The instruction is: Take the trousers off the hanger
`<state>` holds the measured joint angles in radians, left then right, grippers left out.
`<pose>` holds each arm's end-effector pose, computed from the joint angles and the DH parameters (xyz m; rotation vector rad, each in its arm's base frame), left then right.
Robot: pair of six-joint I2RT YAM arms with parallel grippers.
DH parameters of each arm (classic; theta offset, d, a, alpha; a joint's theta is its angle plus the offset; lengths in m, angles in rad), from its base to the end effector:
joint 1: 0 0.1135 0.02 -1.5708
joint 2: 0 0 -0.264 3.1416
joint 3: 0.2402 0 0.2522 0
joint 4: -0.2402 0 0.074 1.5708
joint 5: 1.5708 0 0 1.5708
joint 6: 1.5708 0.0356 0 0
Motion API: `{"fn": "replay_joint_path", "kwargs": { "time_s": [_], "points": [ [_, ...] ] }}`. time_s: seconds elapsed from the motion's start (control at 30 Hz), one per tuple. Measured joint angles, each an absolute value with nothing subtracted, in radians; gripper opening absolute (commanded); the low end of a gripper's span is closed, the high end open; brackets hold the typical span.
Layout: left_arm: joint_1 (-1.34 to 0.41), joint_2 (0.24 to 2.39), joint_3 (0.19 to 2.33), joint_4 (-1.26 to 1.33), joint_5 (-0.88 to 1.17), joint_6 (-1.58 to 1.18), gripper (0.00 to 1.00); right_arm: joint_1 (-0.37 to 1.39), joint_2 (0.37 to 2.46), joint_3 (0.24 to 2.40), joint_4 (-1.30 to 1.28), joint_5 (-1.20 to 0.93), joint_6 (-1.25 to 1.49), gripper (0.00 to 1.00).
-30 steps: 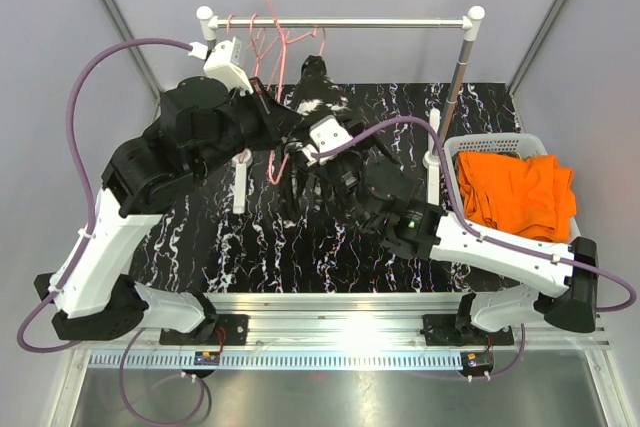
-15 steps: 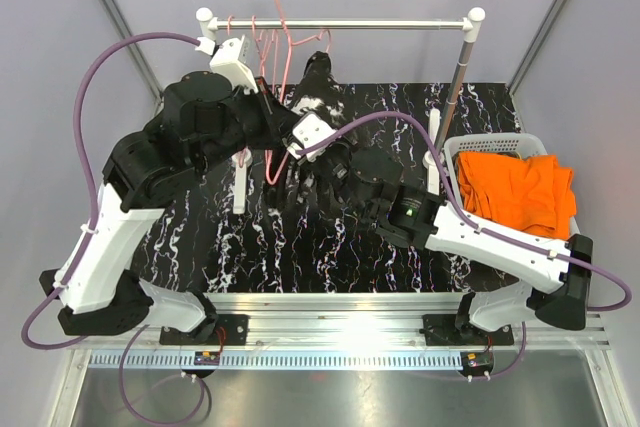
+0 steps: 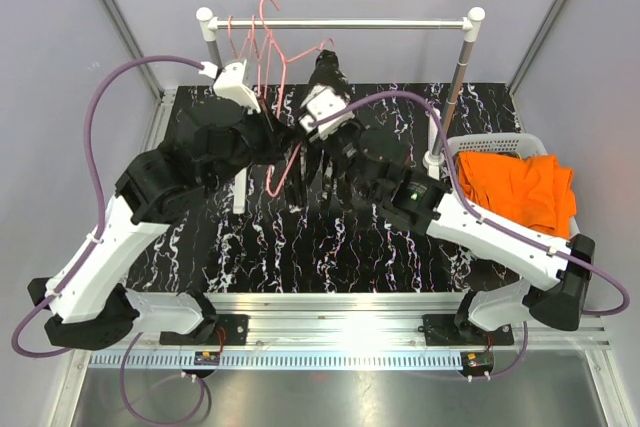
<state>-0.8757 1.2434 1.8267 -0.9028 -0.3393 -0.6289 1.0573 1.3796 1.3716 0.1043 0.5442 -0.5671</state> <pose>0.1427 -0.1526 0.5147 0.0005 1.9343 -0.7076 0.1729 0.2690 0.4408 -0.7319 1.2961 -0.0049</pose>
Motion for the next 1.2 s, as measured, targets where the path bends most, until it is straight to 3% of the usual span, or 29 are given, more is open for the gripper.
{"fn": "replay_joint_path", "kwargs": {
  "time_s": [0.53,0.83,1.03,1.2],
  "points": [
    [-0.879,1.197,1.422,-0.662,-0.333,-0.679,0.0,0.858,1.378,1.697,-0.124,0.66,-0.535,0.0],
    [-0.891,1.179,1.291,-0.477,-0.273,-0.726,0.0,0.842,1.378,1.874,-0.34,0.693,-0.581,0.0],
    [-0.892,1.175,1.236,-0.379,-0.227,-0.748,0.0,0.841,1.369,1.89,-0.373,0.723,-0.624,0.0],
    [-0.891,1.146,1.168,-0.314,-0.147,-0.771,0.0,0.833,1.265,1.752,-0.334,0.754,-0.668,0.0]
  ]
}}
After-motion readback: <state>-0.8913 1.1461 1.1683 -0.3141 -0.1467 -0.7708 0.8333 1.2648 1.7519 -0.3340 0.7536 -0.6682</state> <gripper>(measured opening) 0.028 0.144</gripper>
